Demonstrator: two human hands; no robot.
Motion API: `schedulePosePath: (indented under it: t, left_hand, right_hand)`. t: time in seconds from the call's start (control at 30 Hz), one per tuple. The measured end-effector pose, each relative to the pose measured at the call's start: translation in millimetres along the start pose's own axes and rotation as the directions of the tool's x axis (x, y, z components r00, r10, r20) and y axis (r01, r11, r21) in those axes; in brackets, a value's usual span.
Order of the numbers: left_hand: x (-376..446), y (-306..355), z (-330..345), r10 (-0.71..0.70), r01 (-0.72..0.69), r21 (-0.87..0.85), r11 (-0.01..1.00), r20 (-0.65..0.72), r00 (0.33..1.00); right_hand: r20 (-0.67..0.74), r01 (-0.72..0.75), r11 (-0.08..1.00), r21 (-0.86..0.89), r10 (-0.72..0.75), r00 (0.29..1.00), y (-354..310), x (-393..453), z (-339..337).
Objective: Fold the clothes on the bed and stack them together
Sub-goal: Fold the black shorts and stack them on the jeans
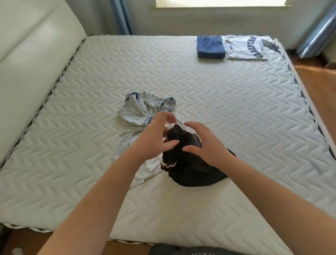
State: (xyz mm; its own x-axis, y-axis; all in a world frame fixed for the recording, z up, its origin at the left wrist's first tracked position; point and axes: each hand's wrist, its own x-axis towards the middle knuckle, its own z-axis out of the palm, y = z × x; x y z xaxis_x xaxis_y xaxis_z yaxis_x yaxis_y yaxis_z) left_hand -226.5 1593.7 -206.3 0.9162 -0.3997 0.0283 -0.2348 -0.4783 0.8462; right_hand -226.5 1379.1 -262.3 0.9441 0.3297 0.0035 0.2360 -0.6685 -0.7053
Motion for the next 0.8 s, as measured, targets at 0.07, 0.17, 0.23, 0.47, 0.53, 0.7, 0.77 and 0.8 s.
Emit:
schedulePosePath:
  t: [0.07,0.17,0.23,0.47,0.53,0.7,0.77,0.8]
  left_hand:
    - [1,14,-10,0.041,-0.042,-0.032,0.999,-0.009,0.999]
    - [6,32,-25,0.094,-0.096,-0.052,0.994,-0.047,0.994]
    - [8,40,-34,0.128,-0.133,-0.054,0.990,-0.091,0.988]
    - [10,33,-47,0.163,-0.187,-0.134,0.973,-0.171,0.972]
    - [9,17,-46,0.088,-0.086,-0.090,0.992,0.028,0.996]
    - [20,0,-37,-0.068,0.064,0.037,0.997,0.129,0.989]
    - [30,0,-39,-0.028,0.012,0.131,0.991,0.117,0.993]
    - [36,0,-40,-0.001,-0.022,0.195,0.980,0.121,0.993]
  right_hand:
    - [0.018,0.081,0.997,0.007,-0.081,0.997,-15,4,-12]
    - [0.042,0.111,0.992,0.058,-0.114,0.993,-39,10,-31]
    - [0.001,0.092,0.994,0.063,-0.093,0.996,-52,14,-42]
    - [-0.208,0.088,0.986,0.142,-0.058,0.976,-84,18,-74]
    - [-0.236,0.103,0.981,0.163,-0.063,0.970,-93,20,-83]
    - [-0.304,0.103,0.971,0.216,-0.034,0.952,-109,22,-106]
    - [-0.319,0.086,0.968,0.234,-0.006,0.948,-109,19,-112]
    - [-0.326,0.075,0.968,0.239,0.008,0.945,-107,17,-115]
